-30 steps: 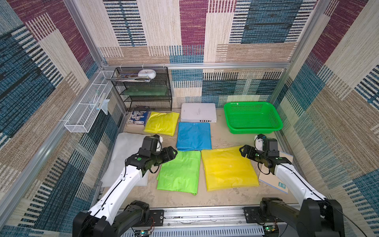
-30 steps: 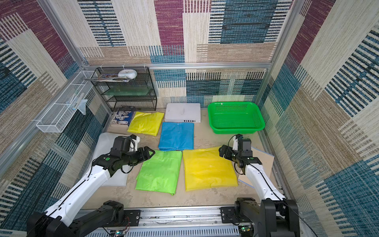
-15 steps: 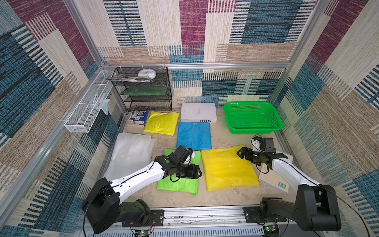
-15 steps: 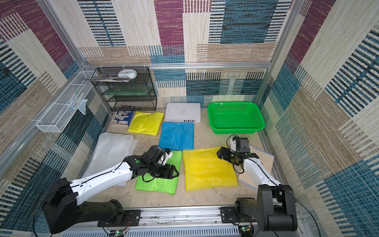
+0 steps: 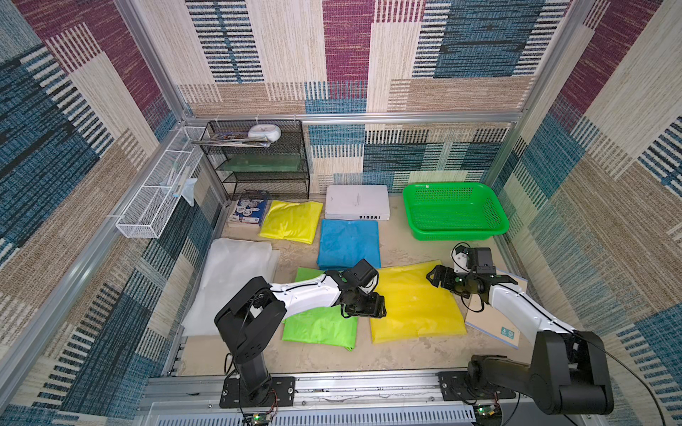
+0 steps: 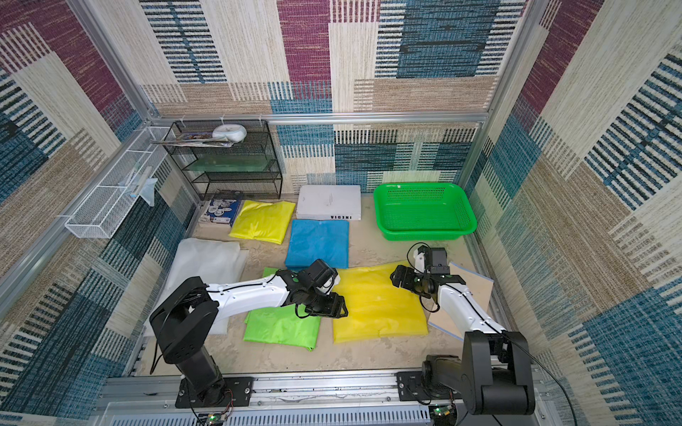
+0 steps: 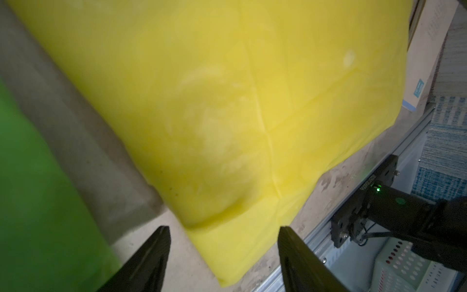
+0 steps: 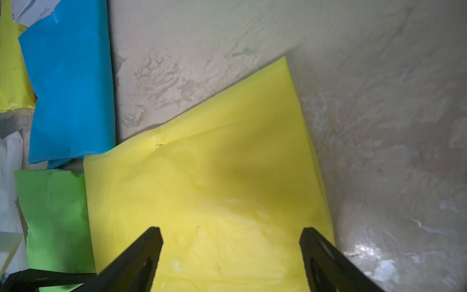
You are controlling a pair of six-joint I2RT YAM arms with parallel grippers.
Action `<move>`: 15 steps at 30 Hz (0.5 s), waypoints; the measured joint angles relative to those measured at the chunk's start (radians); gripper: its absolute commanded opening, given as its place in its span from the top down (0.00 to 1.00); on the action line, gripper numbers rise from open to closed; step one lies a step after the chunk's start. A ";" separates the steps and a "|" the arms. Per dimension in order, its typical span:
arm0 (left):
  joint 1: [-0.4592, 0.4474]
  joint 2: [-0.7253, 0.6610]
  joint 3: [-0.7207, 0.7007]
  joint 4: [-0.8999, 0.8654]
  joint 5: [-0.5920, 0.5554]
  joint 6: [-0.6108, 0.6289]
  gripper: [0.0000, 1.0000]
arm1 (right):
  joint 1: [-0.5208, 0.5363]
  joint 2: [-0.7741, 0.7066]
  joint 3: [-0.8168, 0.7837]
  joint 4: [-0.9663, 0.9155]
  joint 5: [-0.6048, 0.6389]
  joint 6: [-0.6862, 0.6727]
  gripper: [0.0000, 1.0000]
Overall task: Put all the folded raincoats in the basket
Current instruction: Adjust the raincoat at the center of the board.
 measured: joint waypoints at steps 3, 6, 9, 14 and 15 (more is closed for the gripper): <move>-0.004 0.073 0.070 -0.005 0.000 0.000 0.29 | 0.000 0.003 0.018 -0.010 0.009 -0.003 0.08; -0.004 0.134 0.130 -0.018 0.002 0.001 0.30 | 0.000 0.011 0.042 -0.025 0.030 -0.007 0.08; -0.005 0.183 0.195 -0.027 0.006 0.001 0.30 | 0.000 0.021 0.064 -0.042 0.060 -0.011 0.08; -0.023 0.283 0.341 -0.058 0.013 0.005 0.30 | -0.003 0.024 0.088 -0.063 0.110 -0.010 0.08; -0.028 0.306 0.377 -0.068 0.013 0.008 0.31 | -0.003 0.023 0.093 -0.065 0.113 -0.009 0.08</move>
